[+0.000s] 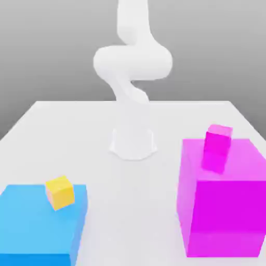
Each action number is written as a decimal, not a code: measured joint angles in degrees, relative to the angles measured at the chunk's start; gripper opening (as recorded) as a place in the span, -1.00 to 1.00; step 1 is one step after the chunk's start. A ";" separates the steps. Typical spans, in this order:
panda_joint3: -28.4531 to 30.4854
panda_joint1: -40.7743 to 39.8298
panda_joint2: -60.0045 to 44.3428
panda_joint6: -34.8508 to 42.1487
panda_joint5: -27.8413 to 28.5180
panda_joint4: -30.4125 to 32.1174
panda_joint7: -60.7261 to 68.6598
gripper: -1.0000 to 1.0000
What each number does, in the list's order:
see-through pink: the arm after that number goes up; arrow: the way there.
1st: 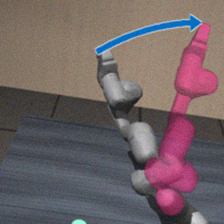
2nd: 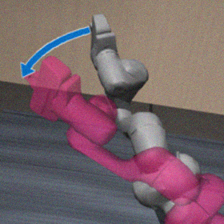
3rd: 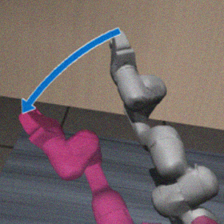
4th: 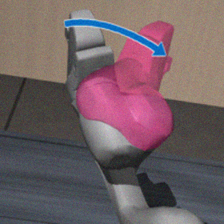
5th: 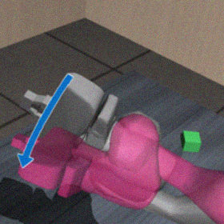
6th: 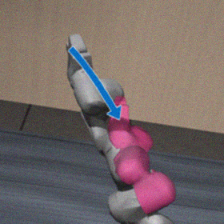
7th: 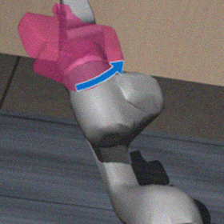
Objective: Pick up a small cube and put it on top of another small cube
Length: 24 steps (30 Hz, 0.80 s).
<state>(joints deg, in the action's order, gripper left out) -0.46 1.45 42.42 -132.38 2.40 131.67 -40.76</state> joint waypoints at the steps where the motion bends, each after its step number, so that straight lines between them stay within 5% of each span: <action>1: -0.19 1.23 -1.71 -0.50 0.58 0.21 2.55 0.00; 24: -11.38 31.45 -41.73 -17.16 5.88 11.53 60.08 0.00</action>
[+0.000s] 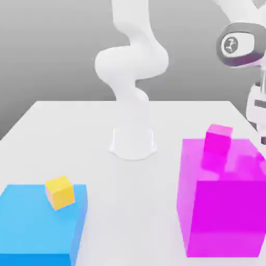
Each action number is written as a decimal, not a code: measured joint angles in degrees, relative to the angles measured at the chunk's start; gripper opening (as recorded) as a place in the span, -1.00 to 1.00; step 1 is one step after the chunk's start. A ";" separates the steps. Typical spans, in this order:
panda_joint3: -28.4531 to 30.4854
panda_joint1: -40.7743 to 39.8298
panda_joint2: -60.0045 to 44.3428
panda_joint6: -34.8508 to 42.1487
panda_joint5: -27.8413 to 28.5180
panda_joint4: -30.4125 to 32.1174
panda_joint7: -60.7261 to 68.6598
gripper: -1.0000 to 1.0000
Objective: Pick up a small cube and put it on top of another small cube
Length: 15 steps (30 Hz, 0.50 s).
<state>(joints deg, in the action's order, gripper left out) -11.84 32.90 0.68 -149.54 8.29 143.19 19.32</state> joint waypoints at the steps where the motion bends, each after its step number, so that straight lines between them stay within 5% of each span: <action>1: -0.42 1.66 -1.45 -1.16 -0.08 1.10 1.51 0.00; 6: -1.68 3.26 -6.75 -9.27 -2.85 9.26 3.90 0.00; 12: 4.20 7.61 -17.91 -19.26 3.40 8.74 -1.68 0.00; 13: 5.02 8.30 -19.15 -20.29 3.97 8.51 -2.15 -1.00; 15: 5.02 8.30 -19.15 -20.27 3.98 8.51 -2.16 -1.00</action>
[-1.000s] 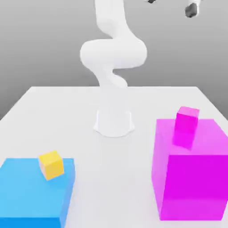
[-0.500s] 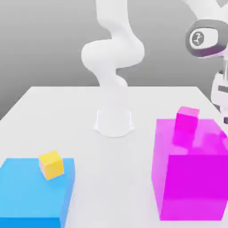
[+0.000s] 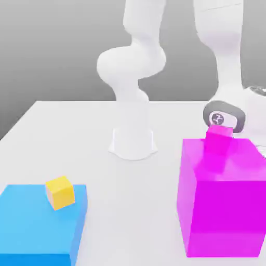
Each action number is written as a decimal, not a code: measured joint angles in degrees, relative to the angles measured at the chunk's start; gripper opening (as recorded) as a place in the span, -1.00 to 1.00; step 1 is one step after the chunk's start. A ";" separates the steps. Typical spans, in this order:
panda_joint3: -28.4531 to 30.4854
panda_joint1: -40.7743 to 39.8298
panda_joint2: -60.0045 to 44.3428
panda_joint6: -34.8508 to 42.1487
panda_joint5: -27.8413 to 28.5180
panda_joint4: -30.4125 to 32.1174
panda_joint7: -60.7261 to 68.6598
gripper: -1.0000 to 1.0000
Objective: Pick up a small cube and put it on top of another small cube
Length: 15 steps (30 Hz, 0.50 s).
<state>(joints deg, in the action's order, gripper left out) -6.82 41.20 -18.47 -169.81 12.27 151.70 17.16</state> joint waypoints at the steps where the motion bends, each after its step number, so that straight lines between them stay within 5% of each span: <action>1: 0.00 -0.01 0.00 0.05 0.02 0.00 -0.02 -1.00; 6: -0.83 -0.64 1.48 1.28 -0.76 0.30 0.60 -1.00; 11: -4.11 -2.40 11.29 8.74 -8.01 2.01 5.60 -1.00; 15: -3.17 -4.49 13.70 11.78 -11.23 -3.72 0.75 -1.00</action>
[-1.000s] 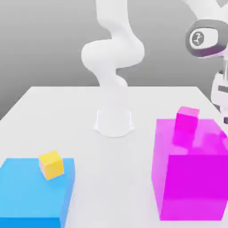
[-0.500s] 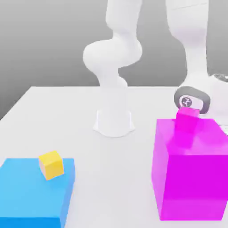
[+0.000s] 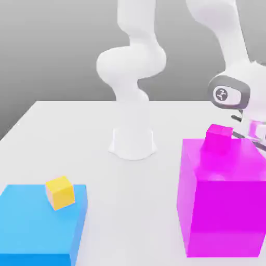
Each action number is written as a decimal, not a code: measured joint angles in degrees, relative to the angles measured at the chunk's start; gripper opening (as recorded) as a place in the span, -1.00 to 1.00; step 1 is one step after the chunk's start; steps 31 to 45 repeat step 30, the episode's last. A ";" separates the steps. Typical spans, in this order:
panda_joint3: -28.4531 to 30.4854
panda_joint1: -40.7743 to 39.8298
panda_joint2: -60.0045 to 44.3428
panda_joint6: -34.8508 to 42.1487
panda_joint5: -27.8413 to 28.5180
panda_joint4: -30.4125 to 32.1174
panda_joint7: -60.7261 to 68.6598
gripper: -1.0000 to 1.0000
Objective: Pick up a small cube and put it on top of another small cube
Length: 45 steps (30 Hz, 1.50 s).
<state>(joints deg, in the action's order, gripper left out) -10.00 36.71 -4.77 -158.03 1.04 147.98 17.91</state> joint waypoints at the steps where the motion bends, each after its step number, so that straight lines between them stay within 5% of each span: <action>1: 0.52 -0.50 -0.33 1.00 -0.02 -1.99 -1.76 -1.00; 15: 8.51 -5.28 -13.20 17.67 0.20 -30.53 -20.82 -1.00; 20: 7.64 -4.27 -22.60 14.11 0.71 -31.51 -19.05 -1.00; 21: 7.71 -4.16 -24.30 12.59 0.81 -31.59 -19.07 1.00; 45: 7.61 -4.17 -21.48 15.26 0.70 -31.44 -18.96 1.00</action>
